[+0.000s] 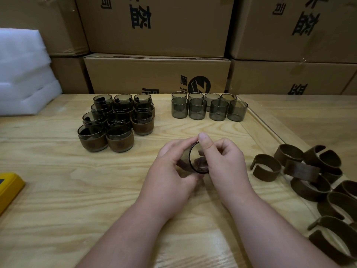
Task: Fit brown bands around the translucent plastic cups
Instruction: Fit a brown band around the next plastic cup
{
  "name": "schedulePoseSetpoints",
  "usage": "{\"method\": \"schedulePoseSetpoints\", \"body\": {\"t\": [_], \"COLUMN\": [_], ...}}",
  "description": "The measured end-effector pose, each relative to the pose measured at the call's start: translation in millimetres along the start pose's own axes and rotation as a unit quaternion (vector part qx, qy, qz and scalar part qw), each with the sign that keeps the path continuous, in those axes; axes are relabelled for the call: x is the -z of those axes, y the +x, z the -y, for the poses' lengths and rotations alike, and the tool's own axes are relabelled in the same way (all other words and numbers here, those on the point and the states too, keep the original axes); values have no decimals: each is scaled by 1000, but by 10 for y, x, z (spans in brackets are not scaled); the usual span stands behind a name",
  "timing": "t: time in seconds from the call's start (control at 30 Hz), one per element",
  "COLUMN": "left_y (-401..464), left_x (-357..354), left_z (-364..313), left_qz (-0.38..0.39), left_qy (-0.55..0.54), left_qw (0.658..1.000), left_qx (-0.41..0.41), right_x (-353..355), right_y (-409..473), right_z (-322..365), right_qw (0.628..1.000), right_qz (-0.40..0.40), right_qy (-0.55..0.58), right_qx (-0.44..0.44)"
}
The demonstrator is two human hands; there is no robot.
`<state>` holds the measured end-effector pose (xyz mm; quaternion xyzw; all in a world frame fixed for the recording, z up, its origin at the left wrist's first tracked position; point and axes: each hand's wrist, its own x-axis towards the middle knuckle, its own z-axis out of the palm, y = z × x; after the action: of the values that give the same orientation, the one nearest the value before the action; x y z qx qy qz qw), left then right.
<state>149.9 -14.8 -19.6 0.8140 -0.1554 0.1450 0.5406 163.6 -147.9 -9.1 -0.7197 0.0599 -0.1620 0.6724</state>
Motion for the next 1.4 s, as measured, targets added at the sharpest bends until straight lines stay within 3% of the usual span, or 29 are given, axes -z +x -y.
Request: {"method": "schedulePoseSetpoints", "body": {"t": [0.53,0.93,1.07,1.2,1.4], "left_y": [22,55,61,60,40], "left_x": [7,16,24,6,-13], "left_z": [41,60,56,68,63], "left_qz": [-23,-27,-34,-30,-14], "left_qy": [-29,-78,-83,-68,-27], "left_qw": [999,995,995,996,999], "left_qx": [23,47,40,49,33], "right_x": [-23,140,139,83,91], "right_y": [-19,51,78,75,60], "right_z": [-33,-19,-10,-15,-16], "right_qw": [990,979,982,992,994], "right_qz": [129,187,157,67,-67], "right_qy": [15,77,101,99,-1], "right_qx": [54,23,-6,-35,87]}}
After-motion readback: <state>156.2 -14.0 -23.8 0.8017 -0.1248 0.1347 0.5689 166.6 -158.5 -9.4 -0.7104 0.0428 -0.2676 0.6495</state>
